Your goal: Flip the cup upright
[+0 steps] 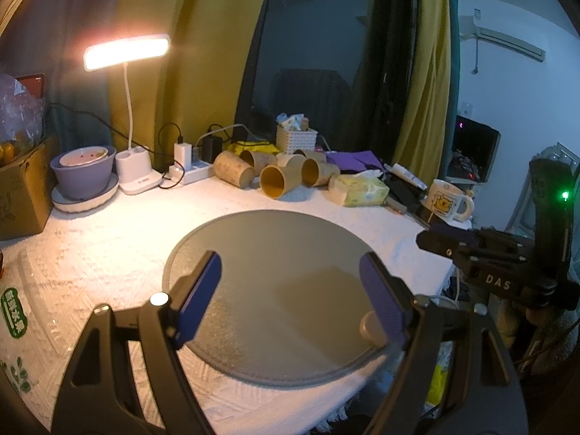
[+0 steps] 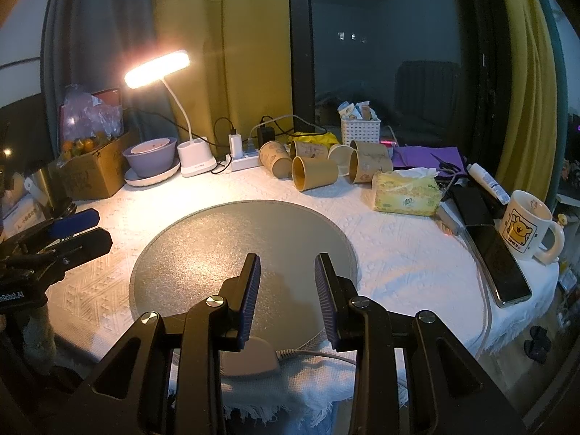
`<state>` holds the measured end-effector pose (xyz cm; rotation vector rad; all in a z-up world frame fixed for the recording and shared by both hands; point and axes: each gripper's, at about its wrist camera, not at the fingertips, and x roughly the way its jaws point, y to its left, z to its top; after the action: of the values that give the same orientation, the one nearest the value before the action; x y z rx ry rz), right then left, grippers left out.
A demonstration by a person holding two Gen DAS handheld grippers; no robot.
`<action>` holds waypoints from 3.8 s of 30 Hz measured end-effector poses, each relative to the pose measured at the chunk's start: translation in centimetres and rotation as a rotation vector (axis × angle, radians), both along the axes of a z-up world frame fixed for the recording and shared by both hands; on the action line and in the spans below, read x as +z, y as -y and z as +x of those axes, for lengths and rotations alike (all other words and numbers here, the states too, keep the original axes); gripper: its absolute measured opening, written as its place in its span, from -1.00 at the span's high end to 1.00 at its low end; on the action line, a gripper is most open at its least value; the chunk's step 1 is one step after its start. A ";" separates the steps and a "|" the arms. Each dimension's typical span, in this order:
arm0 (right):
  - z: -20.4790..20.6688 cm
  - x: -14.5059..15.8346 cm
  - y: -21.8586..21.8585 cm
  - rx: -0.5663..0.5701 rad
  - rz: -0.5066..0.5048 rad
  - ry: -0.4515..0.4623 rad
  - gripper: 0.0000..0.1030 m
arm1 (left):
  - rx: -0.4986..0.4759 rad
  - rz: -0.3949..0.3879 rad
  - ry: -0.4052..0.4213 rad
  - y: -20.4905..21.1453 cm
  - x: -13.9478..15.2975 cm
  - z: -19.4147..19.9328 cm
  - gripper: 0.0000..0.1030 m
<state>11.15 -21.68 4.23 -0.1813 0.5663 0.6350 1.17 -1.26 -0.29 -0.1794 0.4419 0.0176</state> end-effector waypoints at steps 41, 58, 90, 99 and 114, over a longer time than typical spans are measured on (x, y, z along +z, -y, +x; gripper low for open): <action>0.3 0.5 0.1 0.010 0.003 -0.001 0.35 | -0.013 -0.007 0.005 -0.1 0.7 0.1 -0.55; 5.7 -0.2 -1.5 0.033 -0.040 -0.018 0.35 | -0.060 0.036 -0.068 -1.2 0.6 7.3 -0.55; 25.9 -3.9 -5.3 0.011 -0.070 -0.124 0.35 | -0.314 0.291 -0.243 -1.7 -2.7 36.2 -0.55; 27.5 -4.5 -5.4 0.010 -0.083 -0.122 0.35 | -0.342 0.282 -0.337 -1.7 -5.6 41.9 -0.55; 24.9 -4.0 -3.9 -0.009 -0.079 -0.146 0.35 | -0.422 0.312 -0.386 0.1 -6.3 40.3 -0.34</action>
<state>36.00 -17.80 0.24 -0.2071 0.7336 0.6207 41.50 -1.32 -6.59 0.2322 0.8474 -0.2960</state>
